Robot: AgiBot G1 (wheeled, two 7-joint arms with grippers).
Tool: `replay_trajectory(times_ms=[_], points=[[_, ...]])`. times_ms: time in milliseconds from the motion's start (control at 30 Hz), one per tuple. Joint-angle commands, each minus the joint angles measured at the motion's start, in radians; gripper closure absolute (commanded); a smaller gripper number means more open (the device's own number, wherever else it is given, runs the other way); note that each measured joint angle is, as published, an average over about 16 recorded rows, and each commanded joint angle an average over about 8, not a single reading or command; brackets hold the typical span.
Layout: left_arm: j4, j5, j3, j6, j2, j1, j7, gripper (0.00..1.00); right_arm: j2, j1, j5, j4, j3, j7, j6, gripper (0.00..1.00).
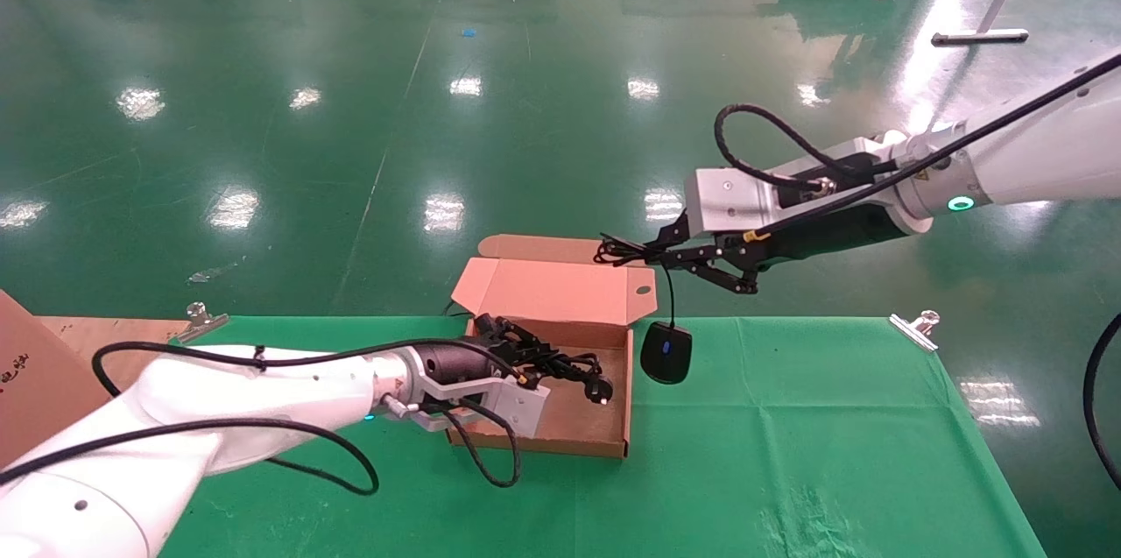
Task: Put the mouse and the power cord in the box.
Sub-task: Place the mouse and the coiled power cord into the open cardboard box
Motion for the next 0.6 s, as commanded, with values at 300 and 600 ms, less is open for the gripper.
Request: replay_trajectory(times_ms=[300,600], points=[[-0.037,-0.032,0.087,-0.052,-0.002,0.015,-0.01,0.0,0.0,-0.012,0.003,-0.023,0.002,-0.024,-0.004,1.0],[-0.035,-0.087,0.132,-0.068,-0.006,0.008,-0.023,0.0,-0.017,-0.013,0.006,-0.032,0.004,-0.032,-0.016,1.0]])
